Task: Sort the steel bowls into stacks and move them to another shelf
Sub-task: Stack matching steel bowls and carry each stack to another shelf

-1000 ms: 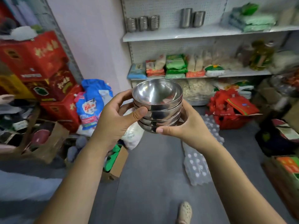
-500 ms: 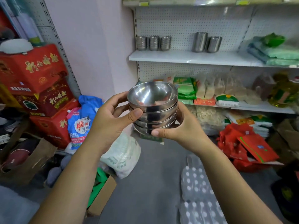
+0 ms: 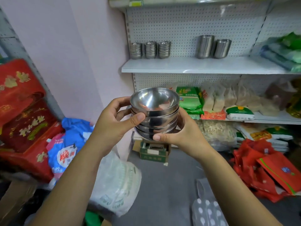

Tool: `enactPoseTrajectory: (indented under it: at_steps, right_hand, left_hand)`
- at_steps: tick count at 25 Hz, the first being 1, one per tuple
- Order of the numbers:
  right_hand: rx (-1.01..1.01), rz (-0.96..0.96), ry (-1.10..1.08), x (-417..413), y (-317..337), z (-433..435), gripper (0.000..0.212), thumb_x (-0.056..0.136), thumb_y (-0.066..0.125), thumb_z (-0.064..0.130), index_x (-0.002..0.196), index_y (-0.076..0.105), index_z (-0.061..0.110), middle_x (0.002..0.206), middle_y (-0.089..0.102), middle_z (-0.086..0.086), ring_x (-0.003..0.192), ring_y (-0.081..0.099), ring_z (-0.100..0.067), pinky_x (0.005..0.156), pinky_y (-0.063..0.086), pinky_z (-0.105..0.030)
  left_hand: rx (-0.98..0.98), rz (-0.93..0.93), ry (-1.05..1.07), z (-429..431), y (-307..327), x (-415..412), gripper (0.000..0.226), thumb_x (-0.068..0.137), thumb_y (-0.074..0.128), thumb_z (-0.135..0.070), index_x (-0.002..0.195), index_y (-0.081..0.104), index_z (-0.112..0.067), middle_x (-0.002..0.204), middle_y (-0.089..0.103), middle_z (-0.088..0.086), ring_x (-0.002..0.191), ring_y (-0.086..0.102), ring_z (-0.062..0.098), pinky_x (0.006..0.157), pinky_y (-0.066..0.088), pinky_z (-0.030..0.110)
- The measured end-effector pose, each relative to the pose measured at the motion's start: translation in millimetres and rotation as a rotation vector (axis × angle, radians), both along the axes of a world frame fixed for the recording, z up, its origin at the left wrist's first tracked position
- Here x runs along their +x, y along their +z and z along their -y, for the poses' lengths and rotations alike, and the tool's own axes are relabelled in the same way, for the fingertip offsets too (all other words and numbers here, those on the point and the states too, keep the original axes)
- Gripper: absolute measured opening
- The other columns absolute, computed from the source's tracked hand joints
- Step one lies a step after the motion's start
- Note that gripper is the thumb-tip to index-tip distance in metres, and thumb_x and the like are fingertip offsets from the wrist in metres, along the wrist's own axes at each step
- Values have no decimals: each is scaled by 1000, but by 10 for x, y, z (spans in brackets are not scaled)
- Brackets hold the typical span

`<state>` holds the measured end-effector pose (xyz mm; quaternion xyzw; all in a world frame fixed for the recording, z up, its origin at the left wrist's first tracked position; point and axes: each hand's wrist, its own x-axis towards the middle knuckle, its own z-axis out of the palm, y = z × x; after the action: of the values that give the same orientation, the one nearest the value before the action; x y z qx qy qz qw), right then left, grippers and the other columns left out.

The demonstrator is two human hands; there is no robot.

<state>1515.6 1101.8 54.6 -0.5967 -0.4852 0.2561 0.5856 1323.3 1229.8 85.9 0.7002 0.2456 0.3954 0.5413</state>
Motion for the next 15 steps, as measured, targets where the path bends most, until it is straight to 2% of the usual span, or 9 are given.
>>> enactPoseTrajectory:
  at_steps: [3,6,10,12,15]
  right_hand:
    - [28,-26,-78,435,23,-519,89,57,101,21,135,57,27,123,73,8,117,67,-8,104,54,-36]
    - [42,-64,-159,874,-84,-903,89,58,101,19,135,56,26,125,72,6,118,67,-11,106,53,-42]
    - [24,-75,-218,1555,-241,-1312,91,59,102,20,137,56,27,127,72,3,121,66,-16,106,52,-48]
    - [11,-53,-227,1972,-282,-1569,92,58,102,23,137,56,27,126,72,4,120,66,-13,105,53,-43]
    - [10,-41,-196,2543,-256,-1966,89,59,101,22,136,56,27,123,72,9,117,65,-3,97,52,-20]
  left_hand:
    - [23,-46,-86,-686,118,538,82,61,88,-45,135,57,-26,136,65,-12,124,66,15,108,51,42]
    - [24,-108,-191,-1212,135,1112,94,59,88,-47,142,50,-26,138,62,-8,125,64,11,108,51,39]
    - [39,-197,-277,-1715,69,1896,97,56,87,-50,143,49,-30,138,61,-11,124,63,4,105,53,34]
    - [52,-234,-281,-1991,49,2298,98,56,88,-52,143,49,-31,137,61,-13,124,63,2,98,56,30]
    - [69,-253,-248,-2351,86,2834,91,63,95,-50,141,51,-32,131,64,-15,120,64,0,98,56,29]
